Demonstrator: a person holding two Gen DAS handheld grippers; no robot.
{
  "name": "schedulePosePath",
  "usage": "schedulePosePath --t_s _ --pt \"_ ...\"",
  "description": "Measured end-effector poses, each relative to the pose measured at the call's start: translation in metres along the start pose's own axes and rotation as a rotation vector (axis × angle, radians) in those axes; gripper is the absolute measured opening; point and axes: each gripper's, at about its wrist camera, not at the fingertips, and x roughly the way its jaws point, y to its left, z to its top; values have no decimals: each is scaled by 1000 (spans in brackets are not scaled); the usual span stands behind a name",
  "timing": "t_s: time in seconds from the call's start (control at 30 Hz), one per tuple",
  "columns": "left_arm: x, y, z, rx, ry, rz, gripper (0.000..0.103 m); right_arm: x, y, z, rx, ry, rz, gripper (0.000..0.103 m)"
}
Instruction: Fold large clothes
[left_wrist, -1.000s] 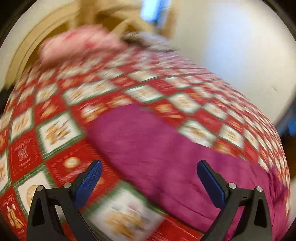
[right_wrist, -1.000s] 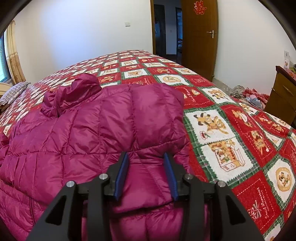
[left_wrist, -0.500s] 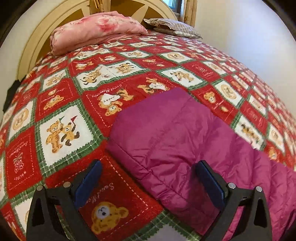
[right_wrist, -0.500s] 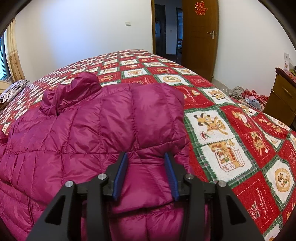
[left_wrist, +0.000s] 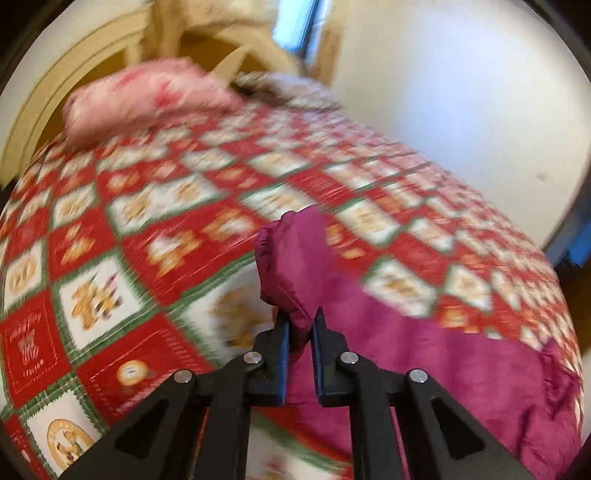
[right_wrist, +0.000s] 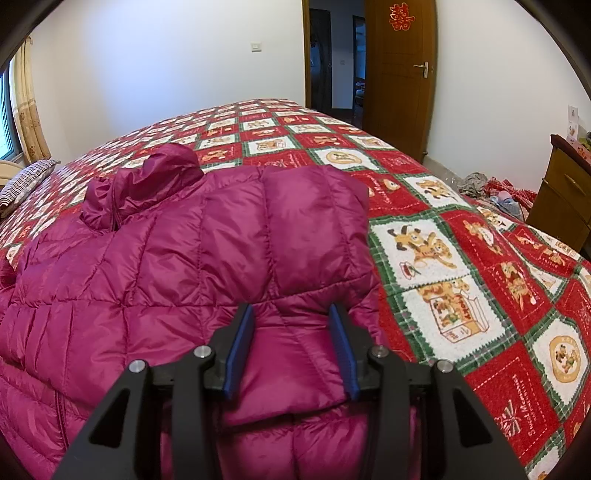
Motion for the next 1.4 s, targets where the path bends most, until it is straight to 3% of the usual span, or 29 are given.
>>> schedulePosePath --t_s 0.17,0.27,0.47,0.53,0.6,0.7,0.83,0.9,1.0,1.2,1.3,1.4 --pt "-58 -91 -5 177 -103 -229 10 0 0 0 1 -1 3 46" --pt "-105 -161 -34 377 -167 -402 10 1 -1 1 3 -1 7 46" --pt "-148 -247 -109 592 -103 -672 10 1 -2 1 15 -3 23 47" --pt "-149 -265 -136 645 -76 -695 10 1 -3 1 20 -4 29 47" --pt "-141 -278 -161 682 3 -721 10 2 -4 1 22 -5 33 48" --pt "-116 -296 -195 715 168 -708 11 2 -5 1 28 -6 41 48" --pt "-92 -305 -223 710 359 -685 24 2 -6 1 38 -9 52 48" --pt "-93 -304 -226 707 379 -701 26 2 -7 1 39 -9 55 49" --pt "-98 -303 -226 723 411 -734 40 2 -7 1 39 -9 55 49" --pt "-129 -270 -221 766 383 -744 62 2 -7 1 39 -9 56 49" --pt "-134 -238 -212 735 343 -728 64 2 -7 1 39 -9 59 50" --pt "-134 -203 -189 639 296 -677 64 0 -8 1 46 -14 73 54"
